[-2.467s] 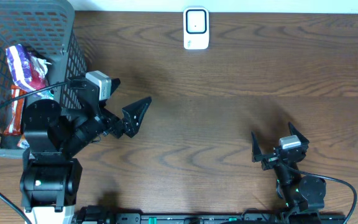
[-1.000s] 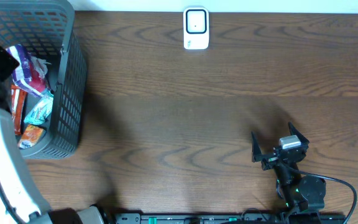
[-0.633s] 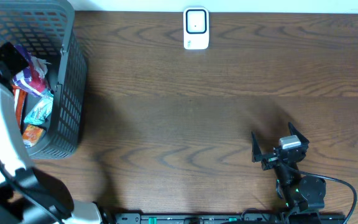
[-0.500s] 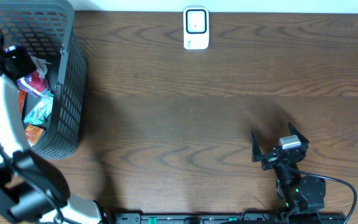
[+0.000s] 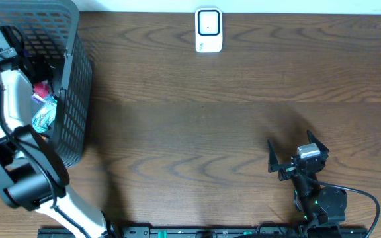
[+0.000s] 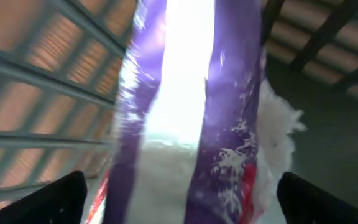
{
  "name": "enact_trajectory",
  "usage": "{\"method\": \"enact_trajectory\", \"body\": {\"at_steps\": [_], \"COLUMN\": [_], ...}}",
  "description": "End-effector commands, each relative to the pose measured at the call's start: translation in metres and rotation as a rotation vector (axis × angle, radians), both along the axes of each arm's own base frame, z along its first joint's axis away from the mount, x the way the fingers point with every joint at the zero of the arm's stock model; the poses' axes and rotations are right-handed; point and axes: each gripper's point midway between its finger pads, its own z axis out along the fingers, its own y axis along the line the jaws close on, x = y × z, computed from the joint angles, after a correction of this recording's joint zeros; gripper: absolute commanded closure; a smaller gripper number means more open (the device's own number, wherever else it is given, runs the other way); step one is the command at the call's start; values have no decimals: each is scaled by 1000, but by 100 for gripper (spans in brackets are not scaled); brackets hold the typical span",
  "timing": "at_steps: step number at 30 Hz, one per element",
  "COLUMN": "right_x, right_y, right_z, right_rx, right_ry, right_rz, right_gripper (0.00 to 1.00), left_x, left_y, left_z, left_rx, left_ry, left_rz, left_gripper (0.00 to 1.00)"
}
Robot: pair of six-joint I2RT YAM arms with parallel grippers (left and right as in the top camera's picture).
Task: Scan the item barcode
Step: 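Reach the left gripper into the basket and grasp the purple-white package, then lift the purple package out and place it on the table near the scanner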
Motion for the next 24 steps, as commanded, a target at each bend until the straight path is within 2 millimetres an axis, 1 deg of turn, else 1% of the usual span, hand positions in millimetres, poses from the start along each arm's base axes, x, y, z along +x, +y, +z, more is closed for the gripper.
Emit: {"method": "enact_trajectory", "body": {"at_steps": [1, 2, 3, 5, 7, 8, 9, 11, 12, 14, 17, 19, 22, 24], "right_x": [0, 0, 0, 0, 0, 0, 0, 0, 0, 0, 0, 0, 0, 0], "right_y": [0, 0, 0, 0, 0, 0, 0, 0, 0, 0, 0, 0, 0, 0], "right_z": [-2, -2, -2, -2, -2, -2, -2, -2, -2, -2, -2, -2, -2, -2], "right_rx": [6, 6, 6, 6, 6, 6, 6, 6, 6, 6, 6, 6, 6, 6], "right_ry": [7, 7, 7, 7, 7, 7, 7, 7, 7, 7, 7, 7, 7, 7], "right_rz": [-2, -2, -2, -2, -2, -2, -2, -2, -2, -2, -2, -2, -2, -2], "right_gripper": [1, 1, 1, 1, 1, 1, 1, 1, 1, 1, 1, 1, 1, 1], "left_x": [3, 3, 4, 6, 7, 7, 7, 5, 3, -4, -20, -38, -70, -91], "left_y": [2, 2, 2, 3, 3, 3, 3, 2, 1, -2, -10, -18, -35, -53], "left_z": [-19, -19, -17, -8, 6, 18, 28, 57, 75, 123, 185, 236, 299, 330], "left_rx": [-7, -7, -5, 6, 21, 32, 41, 61, 72, 96, 119, 129, 92, 19], "left_ry": [43, 42, 37, 15, -18, -41, -61, -121, -162, -281, -439, -585, -806, -942], "left_rz": [-9, -9, -9, -9, -9, -8, -8, 1, 10, 39, 74, 109, 176, 214], "left_gripper": [23, 39, 49, 59, 76, 81, 92, 93, 93, 93, 92, 93, 93, 93]}}
